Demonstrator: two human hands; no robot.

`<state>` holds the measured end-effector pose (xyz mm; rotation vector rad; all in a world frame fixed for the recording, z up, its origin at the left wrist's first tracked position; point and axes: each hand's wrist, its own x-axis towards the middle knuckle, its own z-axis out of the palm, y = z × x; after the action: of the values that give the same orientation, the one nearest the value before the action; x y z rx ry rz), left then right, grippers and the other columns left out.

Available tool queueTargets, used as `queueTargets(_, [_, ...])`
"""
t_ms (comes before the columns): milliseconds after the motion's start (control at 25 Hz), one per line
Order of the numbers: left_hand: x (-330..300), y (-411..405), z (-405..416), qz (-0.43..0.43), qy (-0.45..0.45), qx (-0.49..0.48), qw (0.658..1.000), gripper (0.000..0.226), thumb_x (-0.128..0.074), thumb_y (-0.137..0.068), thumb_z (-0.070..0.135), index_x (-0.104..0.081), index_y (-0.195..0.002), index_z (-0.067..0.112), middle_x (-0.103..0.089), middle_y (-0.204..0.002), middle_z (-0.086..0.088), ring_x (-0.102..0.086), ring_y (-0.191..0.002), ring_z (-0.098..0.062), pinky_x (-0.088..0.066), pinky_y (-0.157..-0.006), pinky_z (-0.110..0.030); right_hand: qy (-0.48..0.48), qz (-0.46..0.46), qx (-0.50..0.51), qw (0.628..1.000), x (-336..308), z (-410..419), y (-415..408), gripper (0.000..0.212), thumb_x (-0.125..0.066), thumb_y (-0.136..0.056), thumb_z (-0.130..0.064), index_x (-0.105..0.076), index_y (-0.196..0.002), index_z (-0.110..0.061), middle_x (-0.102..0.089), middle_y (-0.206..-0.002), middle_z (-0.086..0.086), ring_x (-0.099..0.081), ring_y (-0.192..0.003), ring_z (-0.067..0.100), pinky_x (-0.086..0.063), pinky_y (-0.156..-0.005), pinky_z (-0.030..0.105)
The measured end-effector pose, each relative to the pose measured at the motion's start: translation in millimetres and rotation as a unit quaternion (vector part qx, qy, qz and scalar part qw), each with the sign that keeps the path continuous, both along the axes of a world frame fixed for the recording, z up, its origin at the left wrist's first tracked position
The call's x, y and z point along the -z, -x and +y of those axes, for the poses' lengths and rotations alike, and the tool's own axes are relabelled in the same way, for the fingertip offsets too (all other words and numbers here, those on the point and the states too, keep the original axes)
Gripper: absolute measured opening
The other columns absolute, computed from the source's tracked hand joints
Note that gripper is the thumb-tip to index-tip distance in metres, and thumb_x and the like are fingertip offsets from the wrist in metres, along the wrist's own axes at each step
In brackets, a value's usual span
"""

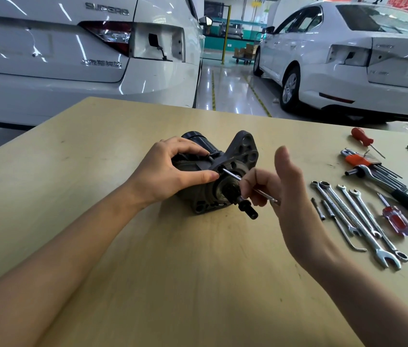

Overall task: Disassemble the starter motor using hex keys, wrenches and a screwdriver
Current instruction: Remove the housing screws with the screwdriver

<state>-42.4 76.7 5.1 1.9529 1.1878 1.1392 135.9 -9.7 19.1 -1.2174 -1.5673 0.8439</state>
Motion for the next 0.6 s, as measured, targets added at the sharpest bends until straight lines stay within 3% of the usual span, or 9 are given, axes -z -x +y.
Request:
queueTargets(80, [0,0,0,0.002,0.0,-0.002,1.0,0.035,-0.085,-0.064,0.029,-0.071,-0.096,0.027,-0.064,-0.108,0.012,-0.056,-0.105,0.0,-0.039,-0.089,-0.006,-0.01,-0.004,0.015,1.0,2,2,0,0.055,-0.024,-0.086,-0.054,-0.05,-0.062,-0.012,-0.045,-0.054,-0.012,-0.038,-0.052,0.0,-0.033,-0.051,0.007])
queueTargets(240, [0,0,0,0.0,-0.001,0.001,1.0,0.035,-0.085,-0.064,0.027,-0.071,-0.097,0.025,-0.065,-0.107,0.009,-0.057,-0.101,0.003,-0.04,-0.087,-0.006,-0.087,-0.07,0.013,0.994,11,2,1,0.028,-0.058,-0.086,-0.033,-0.056,-0.069,-0.011,-0.048,-0.059,-0.01,-0.043,-0.055,0.006,-0.033,-0.051,0.017])
queueTargets(320, [0,-1,0,-0.003,-0.006,0.005,1.0,0.034,-0.085,-0.064,0.025,-0.071,-0.095,0.024,-0.065,-0.106,0.011,-0.057,-0.094,0.009,-0.039,-0.083,-0.003,-0.182,-0.196,0.049,0.962,16,1,0,0.008,-0.07,-0.08,-0.012,-0.064,-0.084,-0.015,-0.057,-0.07,-0.009,-0.052,-0.063,0.009,-0.04,-0.058,0.019])
queueTargets(400, [1,0,1,-0.003,-0.004,0.004,1.0,0.034,-0.085,-0.064,0.026,-0.071,-0.095,0.026,-0.064,-0.106,0.011,-0.057,-0.096,0.007,-0.04,-0.085,-0.005,-0.277,-0.324,0.074,0.902,20,0,-2,0.025,-0.072,-0.076,0.0,-0.067,-0.097,-0.012,-0.06,-0.078,-0.003,-0.055,-0.066,0.012,-0.044,-0.062,0.022])
queueTargets(480, [1,1,2,0.0,0.0,-0.002,1.0,0.035,-0.085,-0.064,0.029,-0.071,-0.095,0.027,-0.064,-0.107,0.011,-0.057,-0.102,0.0,-0.041,-0.09,-0.011,-0.372,-0.39,0.066,0.84,21,2,-10,0.022,-0.07,-0.077,0.006,-0.069,-0.096,-0.005,-0.063,-0.078,0.004,-0.057,-0.066,0.022,-0.048,-0.063,0.031])
queueTargets(520, [1,1,2,0.001,0.0,-0.004,1.0,0.035,-0.085,-0.064,0.029,-0.071,-0.095,0.027,-0.064,-0.106,0.011,-0.057,-0.103,-0.002,-0.041,-0.091,-0.012,-0.394,-0.4,0.058,0.826,19,4,-15,0.017,-0.07,-0.079,0.005,-0.07,-0.093,-0.004,-0.064,-0.077,0.004,-0.058,-0.066,0.024,-0.049,-0.062,0.034])
queueTargets(600, [1,1,2,0.003,-0.002,-0.006,1.0,0.034,-0.085,-0.064,0.027,-0.071,-0.095,0.027,-0.064,-0.106,0.011,-0.057,-0.103,-0.003,-0.041,-0.09,-0.012,-0.379,-0.357,0.052,0.852,12,7,-25,0.008,-0.074,-0.08,-0.007,-0.072,-0.088,-0.007,-0.066,-0.076,-0.002,-0.061,-0.067,0.02,-0.051,-0.06,0.035])
